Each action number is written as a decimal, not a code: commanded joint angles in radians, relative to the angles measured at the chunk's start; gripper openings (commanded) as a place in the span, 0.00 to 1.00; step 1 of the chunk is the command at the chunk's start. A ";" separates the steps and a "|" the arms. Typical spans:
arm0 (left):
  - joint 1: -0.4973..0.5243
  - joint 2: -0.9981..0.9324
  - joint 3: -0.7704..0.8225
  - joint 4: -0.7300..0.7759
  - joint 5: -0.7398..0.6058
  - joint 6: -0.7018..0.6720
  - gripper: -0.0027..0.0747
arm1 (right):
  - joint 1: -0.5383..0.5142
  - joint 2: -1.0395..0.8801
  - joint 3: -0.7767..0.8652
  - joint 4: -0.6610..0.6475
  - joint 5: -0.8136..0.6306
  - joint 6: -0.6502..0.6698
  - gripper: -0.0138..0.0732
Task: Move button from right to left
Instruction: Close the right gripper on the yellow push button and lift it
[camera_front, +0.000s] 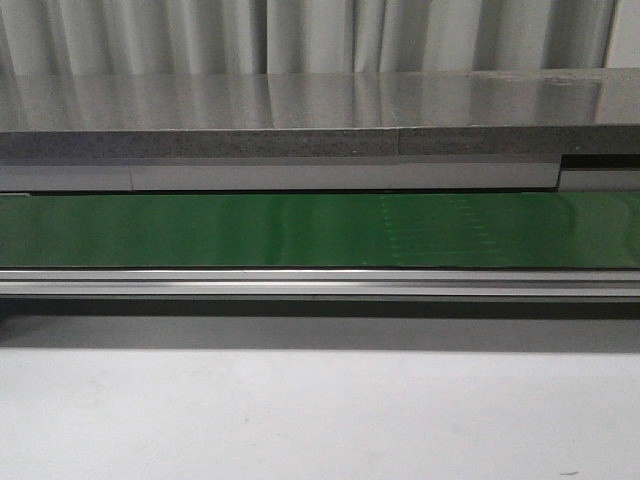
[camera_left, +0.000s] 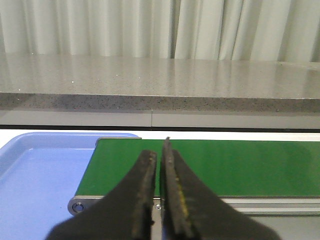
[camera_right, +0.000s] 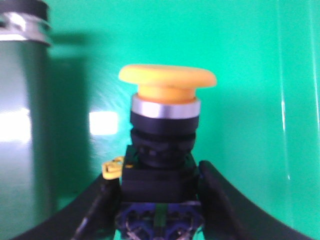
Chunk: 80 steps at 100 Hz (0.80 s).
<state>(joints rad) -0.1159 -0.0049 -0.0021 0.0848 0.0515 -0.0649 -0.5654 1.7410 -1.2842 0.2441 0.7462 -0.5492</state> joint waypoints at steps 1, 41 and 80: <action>0.001 -0.035 0.041 -0.008 -0.082 -0.009 0.04 | 0.004 -0.090 -0.034 0.060 0.011 -0.009 0.41; 0.001 -0.035 0.041 -0.008 -0.082 -0.009 0.04 | 0.156 -0.192 -0.031 0.038 0.105 0.084 0.41; 0.001 -0.035 0.041 -0.008 -0.082 -0.009 0.04 | 0.277 -0.193 0.108 -0.065 0.020 0.169 0.41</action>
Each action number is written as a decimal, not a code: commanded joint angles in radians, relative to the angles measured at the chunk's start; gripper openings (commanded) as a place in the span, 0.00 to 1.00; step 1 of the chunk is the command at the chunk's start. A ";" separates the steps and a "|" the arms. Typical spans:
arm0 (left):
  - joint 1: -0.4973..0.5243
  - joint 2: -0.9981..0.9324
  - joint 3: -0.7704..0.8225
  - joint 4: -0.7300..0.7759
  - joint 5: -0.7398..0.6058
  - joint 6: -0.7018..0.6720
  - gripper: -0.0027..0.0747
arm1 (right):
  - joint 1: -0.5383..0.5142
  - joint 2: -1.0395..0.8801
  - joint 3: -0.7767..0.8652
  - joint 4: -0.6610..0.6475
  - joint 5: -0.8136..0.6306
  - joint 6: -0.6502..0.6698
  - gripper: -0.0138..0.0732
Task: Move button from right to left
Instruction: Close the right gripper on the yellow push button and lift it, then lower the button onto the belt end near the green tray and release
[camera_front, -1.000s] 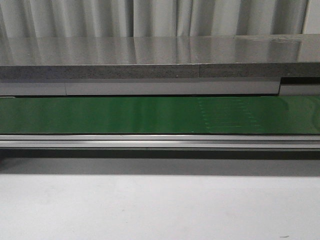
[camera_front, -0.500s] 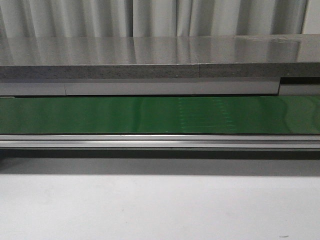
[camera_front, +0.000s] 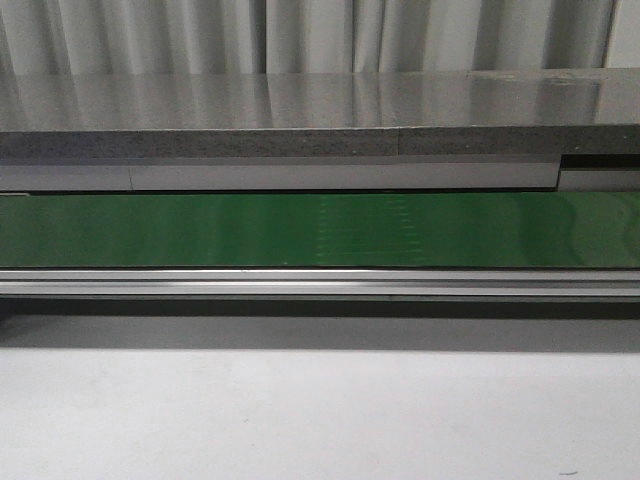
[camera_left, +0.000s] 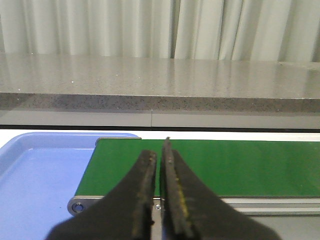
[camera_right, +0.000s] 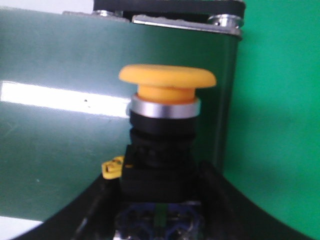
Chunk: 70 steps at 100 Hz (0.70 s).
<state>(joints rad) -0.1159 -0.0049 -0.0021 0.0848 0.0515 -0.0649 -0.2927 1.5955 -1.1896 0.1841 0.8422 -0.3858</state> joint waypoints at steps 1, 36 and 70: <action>0.001 -0.035 0.041 -0.008 -0.082 -0.009 0.04 | 0.004 -0.048 0.016 -0.005 -0.080 0.006 0.41; 0.001 -0.035 0.041 -0.008 -0.082 -0.009 0.04 | 0.004 -0.036 0.074 -0.002 -0.166 0.006 0.41; 0.001 -0.035 0.041 -0.008 -0.082 -0.009 0.04 | 0.004 0.017 0.074 0.019 -0.143 0.006 0.46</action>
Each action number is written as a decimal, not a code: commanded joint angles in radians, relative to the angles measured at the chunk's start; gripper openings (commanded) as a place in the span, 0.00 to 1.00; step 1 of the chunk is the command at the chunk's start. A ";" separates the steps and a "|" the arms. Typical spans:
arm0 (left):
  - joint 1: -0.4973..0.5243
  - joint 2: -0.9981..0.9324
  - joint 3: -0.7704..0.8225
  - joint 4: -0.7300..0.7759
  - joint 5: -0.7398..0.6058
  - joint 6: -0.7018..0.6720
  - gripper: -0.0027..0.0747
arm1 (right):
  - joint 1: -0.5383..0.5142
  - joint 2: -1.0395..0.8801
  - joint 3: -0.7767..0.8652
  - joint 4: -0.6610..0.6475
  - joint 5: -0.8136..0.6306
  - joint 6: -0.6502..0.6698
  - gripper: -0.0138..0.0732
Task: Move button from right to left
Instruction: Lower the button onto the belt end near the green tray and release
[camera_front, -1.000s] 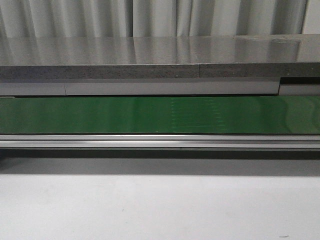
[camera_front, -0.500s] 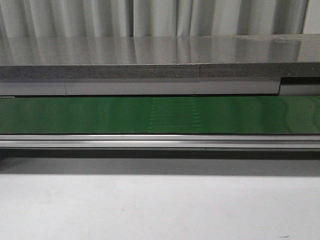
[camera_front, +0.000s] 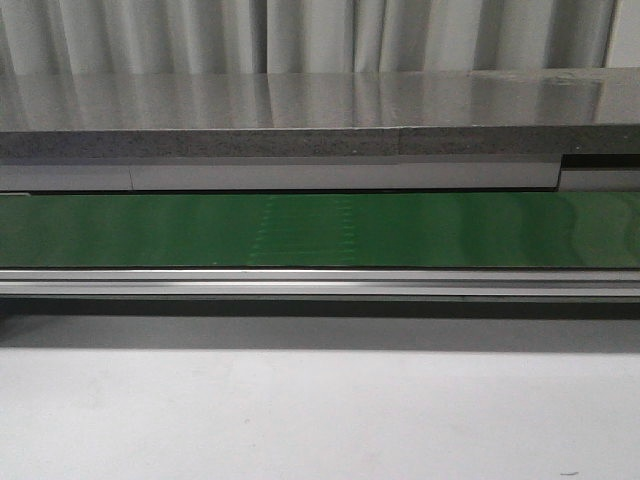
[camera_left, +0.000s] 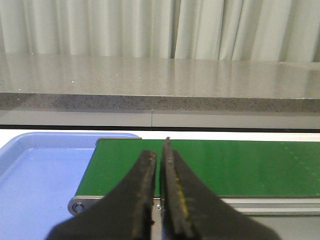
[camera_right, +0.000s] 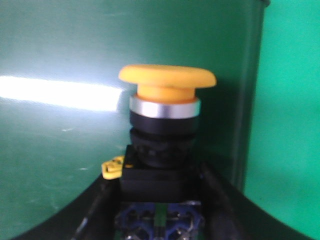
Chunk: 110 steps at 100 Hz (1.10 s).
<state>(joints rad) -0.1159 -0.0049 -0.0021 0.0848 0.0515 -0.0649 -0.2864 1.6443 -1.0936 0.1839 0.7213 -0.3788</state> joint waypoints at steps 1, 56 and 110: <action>0.001 -0.035 0.041 -0.008 -0.082 -0.009 0.04 | -0.002 -0.032 -0.022 0.021 -0.022 -0.001 0.48; 0.001 -0.035 0.041 -0.008 -0.082 -0.009 0.04 | 0.006 -0.102 -0.025 0.085 -0.003 -0.002 0.90; 0.001 -0.035 0.041 -0.008 -0.082 -0.009 0.04 | 0.176 -0.404 -0.005 0.114 -0.088 -0.002 0.90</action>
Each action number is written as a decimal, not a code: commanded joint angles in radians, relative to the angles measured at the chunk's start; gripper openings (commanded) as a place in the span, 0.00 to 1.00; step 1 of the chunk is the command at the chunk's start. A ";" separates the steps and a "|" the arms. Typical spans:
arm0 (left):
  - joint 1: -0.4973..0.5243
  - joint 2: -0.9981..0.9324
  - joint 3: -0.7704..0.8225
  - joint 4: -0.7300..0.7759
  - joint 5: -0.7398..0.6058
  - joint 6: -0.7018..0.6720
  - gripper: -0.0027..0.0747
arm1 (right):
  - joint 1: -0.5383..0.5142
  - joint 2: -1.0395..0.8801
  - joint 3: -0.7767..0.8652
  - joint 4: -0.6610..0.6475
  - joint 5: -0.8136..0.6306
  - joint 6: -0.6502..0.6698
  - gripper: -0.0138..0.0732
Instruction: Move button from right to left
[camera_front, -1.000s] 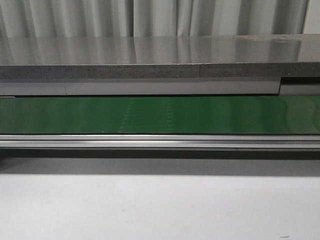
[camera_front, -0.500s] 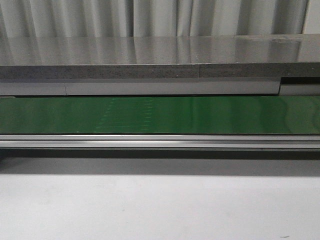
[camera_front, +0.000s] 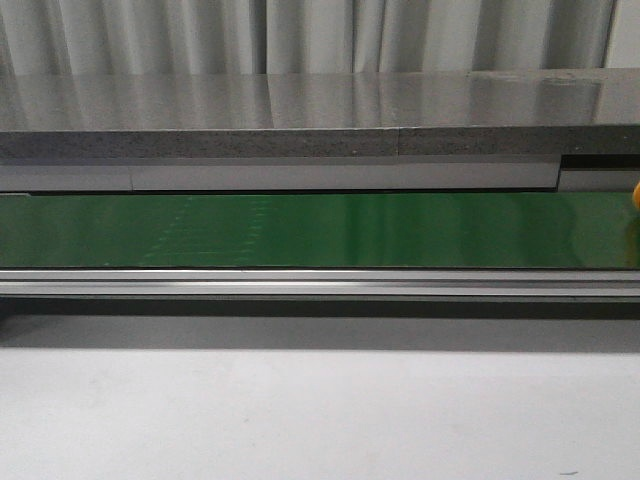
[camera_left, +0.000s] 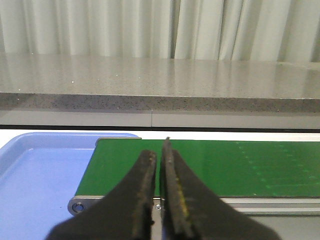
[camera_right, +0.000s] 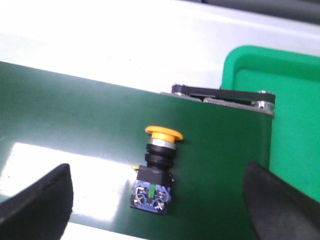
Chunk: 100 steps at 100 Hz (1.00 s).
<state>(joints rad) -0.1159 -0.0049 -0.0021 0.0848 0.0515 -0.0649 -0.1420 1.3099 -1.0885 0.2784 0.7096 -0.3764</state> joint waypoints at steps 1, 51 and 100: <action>0.001 -0.035 0.041 -0.008 -0.082 -0.009 0.04 | 0.035 -0.078 -0.008 0.020 -0.080 -0.004 0.90; 0.001 -0.035 0.041 -0.008 -0.082 -0.009 0.04 | 0.111 -0.495 0.449 0.027 -0.420 -0.004 0.90; 0.001 -0.035 0.041 -0.008 -0.082 -0.009 0.04 | 0.111 -1.005 0.680 0.042 -0.327 -0.004 0.76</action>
<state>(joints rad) -0.1159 -0.0049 -0.0021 0.0848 0.0515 -0.0649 -0.0314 0.3462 -0.3888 0.3067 0.4145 -0.3764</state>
